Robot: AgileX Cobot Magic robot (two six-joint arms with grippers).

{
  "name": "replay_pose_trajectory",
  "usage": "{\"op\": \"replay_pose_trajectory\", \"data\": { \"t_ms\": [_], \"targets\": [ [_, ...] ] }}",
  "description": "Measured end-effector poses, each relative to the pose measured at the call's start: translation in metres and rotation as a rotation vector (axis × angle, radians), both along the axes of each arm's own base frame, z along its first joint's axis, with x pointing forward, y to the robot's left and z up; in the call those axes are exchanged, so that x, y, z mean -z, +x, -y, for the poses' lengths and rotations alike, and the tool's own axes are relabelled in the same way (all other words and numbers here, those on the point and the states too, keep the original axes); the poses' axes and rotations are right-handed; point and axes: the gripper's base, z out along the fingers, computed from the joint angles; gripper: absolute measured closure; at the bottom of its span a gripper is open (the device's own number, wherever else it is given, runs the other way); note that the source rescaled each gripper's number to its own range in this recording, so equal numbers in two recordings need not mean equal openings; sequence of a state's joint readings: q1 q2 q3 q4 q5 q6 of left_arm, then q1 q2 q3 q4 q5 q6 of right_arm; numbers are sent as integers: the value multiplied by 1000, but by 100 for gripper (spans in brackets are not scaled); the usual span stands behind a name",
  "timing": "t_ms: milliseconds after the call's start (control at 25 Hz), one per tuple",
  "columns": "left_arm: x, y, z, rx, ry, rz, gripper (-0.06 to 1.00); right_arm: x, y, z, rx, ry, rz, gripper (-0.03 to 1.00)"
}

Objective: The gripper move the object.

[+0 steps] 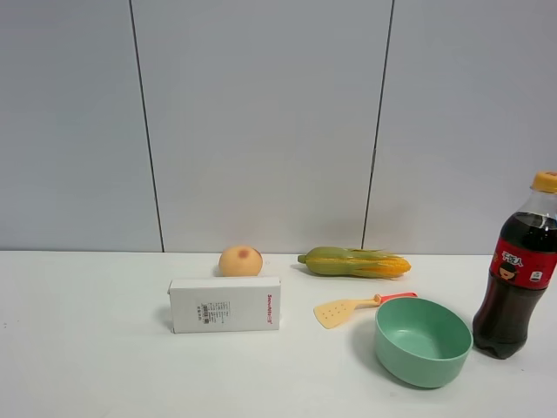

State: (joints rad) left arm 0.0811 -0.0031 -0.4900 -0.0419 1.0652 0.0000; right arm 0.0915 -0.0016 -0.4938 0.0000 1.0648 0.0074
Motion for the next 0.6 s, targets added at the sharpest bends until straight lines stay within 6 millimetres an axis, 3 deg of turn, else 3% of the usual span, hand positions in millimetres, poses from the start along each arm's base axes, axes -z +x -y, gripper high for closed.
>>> {"op": "replay_pose_trajectory", "data": {
  "t_ms": [360,520,600],
  "targets": [
    [0,0,0,0,0,0,-6,0,0,-3,-42,-6,1,97],
    [0,0,0,0,0,0,-6,0,0,0,19,35,-4,97],
    [0,0,0,0,0,0,-6,0,0,1,39,43,-4,92]
  ]
}}
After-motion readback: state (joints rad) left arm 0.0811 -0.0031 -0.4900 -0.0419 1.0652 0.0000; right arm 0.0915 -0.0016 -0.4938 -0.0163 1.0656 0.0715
